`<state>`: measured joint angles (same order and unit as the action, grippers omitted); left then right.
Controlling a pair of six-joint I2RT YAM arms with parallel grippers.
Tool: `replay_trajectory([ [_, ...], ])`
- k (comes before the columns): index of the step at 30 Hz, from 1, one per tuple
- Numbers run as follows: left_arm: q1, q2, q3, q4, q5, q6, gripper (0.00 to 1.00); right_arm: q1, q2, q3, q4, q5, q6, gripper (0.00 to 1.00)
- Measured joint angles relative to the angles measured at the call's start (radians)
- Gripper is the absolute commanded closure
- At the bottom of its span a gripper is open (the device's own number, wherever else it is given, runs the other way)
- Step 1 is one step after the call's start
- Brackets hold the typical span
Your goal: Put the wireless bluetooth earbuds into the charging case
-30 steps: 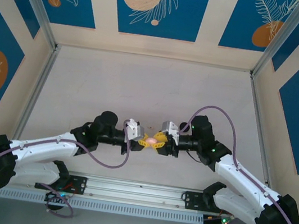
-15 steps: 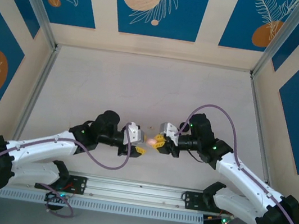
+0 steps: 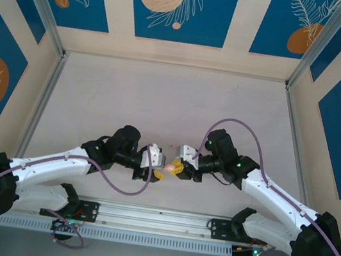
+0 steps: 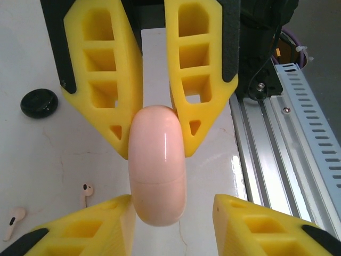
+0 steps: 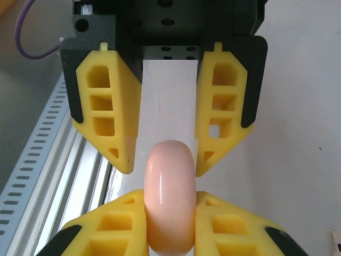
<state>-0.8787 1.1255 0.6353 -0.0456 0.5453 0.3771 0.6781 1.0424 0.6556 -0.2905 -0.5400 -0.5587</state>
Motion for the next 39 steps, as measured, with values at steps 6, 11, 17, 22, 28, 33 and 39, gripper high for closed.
replay_trajectory([
  [6,0.0,0.002,0.0,0.003,0.005,-0.001,0.6,0.01,0.029,0.01,0.014,-0.011,-0.009,0.83],
  [11,0.0,0.002,0.0,0.008,0.004,-0.004,0.7,0.017,0.046,0.013,0.033,-0.016,-0.011,0.83],
  [17,0.002,0.002,0.0,0.009,-0.003,-0.008,0.77,0.023,0.053,0.015,0.037,-0.019,-0.01,0.69],
  [22,0.002,-0.001,0.0,0.011,-0.004,-0.008,0.78,0.02,0.053,0.016,0.054,-0.006,0.005,0.58],
  [28,0.002,-0.022,0.0,0.017,-0.024,-0.009,0.79,-0.001,0.047,0.016,0.08,0.007,0.048,0.57],
  [33,0.008,-0.031,-0.001,0.039,-0.047,-0.01,0.79,-0.039,0.021,0.016,0.096,0.002,0.077,0.57],
  [39,0.008,-0.032,-0.012,0.037,-0.04,-0.012,0.8,-0.096,-0.005,0.008,0.144,-0.002,0.115,0.57],
])
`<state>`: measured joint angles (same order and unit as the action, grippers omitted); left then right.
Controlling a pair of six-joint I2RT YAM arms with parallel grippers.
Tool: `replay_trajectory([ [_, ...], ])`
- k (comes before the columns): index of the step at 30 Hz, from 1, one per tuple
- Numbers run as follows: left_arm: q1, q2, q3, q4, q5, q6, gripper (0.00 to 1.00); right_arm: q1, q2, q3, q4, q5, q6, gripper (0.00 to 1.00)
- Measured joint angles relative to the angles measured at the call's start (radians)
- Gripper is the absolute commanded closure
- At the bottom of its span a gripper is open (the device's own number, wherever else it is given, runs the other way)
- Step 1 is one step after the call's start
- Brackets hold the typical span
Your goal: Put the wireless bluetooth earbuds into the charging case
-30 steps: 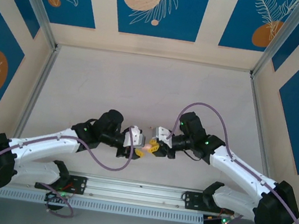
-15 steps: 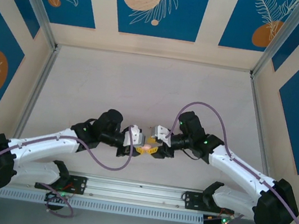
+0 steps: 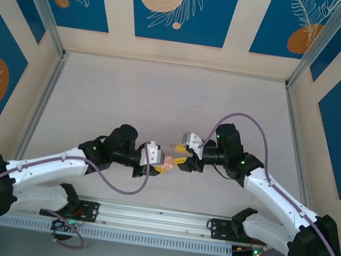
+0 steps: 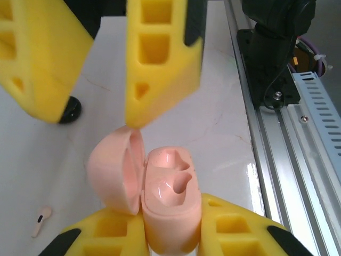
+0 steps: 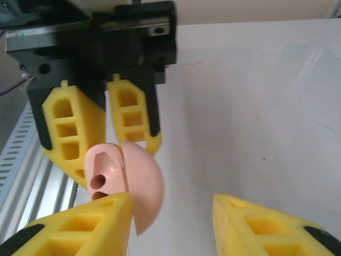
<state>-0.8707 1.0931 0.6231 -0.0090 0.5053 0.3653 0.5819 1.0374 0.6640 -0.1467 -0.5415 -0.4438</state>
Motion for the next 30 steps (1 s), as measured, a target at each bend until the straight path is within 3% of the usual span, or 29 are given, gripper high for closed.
replay_trajectory([
  [9,0.015,0.0,-0.027,0.039,-0.001,-0.025,0.82,-0.023,-0.008,-0.008,0.025,-0.012,0.06,0.57],
  [14,0.092,-0.015,-0.13,0.161,-0.011,-0.102,0.82,-0.069,-0.03,-0.009,0.026,-0.006,0.169,0.57],
  [19,0.161,-0.052,-0.24,0.288,-0.042,-0.193,0.82,-0.08,0.008,0.048,-0.067,0.112,0.352,0.52],
  [30,0.183,-0.105,-0.33,0.429,-0.084,-0.26,0.82,-0.039,0.254,0.188,-0.328,0.284,0.848,0.49],
])
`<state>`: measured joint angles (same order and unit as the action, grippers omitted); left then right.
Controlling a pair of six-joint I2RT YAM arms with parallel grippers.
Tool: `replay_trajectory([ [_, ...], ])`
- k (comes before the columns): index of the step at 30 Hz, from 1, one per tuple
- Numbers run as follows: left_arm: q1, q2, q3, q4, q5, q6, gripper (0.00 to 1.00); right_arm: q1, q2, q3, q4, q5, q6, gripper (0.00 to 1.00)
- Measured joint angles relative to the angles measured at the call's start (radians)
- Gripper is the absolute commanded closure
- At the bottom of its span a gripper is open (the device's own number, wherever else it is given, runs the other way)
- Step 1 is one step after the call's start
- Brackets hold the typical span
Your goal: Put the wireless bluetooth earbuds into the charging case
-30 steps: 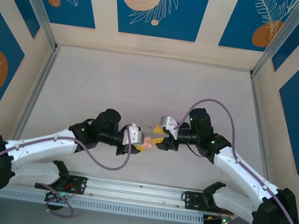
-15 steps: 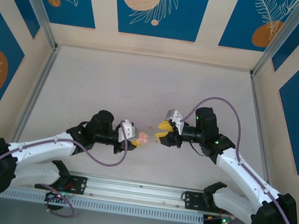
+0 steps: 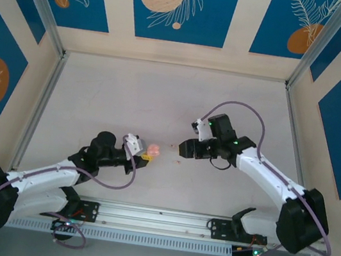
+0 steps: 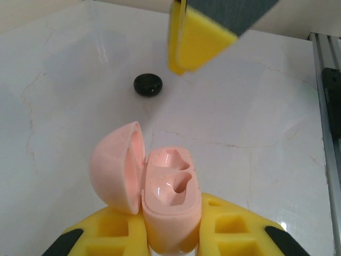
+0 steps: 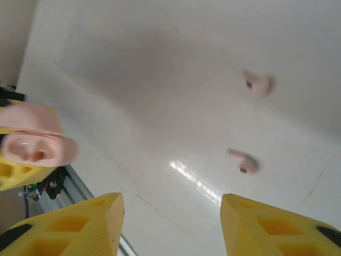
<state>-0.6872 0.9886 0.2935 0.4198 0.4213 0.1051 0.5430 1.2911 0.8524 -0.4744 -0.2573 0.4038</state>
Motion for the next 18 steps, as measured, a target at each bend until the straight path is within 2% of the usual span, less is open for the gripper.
replay_trajectory([
  [6,0.001,0.0,-0.017,0.026,-0.011,-0.008,0.82,0.013,0.22,0.124,-0.091,0.052,0.125,0.5],
  [18,0.005,-0.031,-0.04,0.036,-0.042,-0.021,0.82,0.027,0.496,0.298,-0.086,0.039,0.174,0.5],
])
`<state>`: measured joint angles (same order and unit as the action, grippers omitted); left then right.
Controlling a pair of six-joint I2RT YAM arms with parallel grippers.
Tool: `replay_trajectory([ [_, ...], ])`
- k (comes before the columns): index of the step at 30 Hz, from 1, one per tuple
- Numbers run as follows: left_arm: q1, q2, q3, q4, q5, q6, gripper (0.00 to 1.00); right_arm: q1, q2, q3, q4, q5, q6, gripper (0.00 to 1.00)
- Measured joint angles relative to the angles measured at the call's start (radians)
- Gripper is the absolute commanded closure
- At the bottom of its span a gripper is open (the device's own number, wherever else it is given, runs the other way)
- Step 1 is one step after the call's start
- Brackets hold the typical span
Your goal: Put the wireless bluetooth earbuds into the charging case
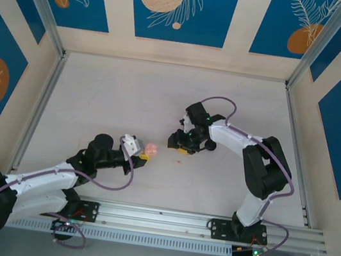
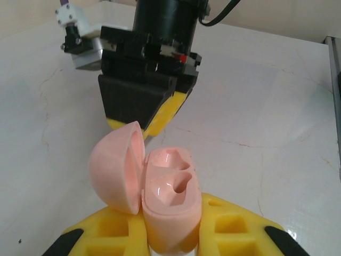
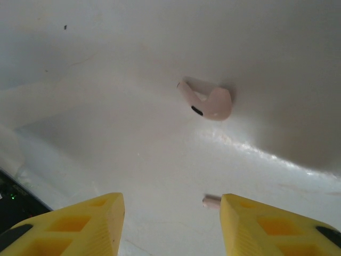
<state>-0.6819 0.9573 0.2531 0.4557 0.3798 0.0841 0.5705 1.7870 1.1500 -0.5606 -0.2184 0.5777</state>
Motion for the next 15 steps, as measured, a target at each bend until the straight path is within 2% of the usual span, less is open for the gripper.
replay_trajectory([
  [15,0.006,-0.001,0.0,0.0,-0.014,0.0,0.82,0.0,0.134,0.066,0.023,-0.032,0.007,0.49],
])
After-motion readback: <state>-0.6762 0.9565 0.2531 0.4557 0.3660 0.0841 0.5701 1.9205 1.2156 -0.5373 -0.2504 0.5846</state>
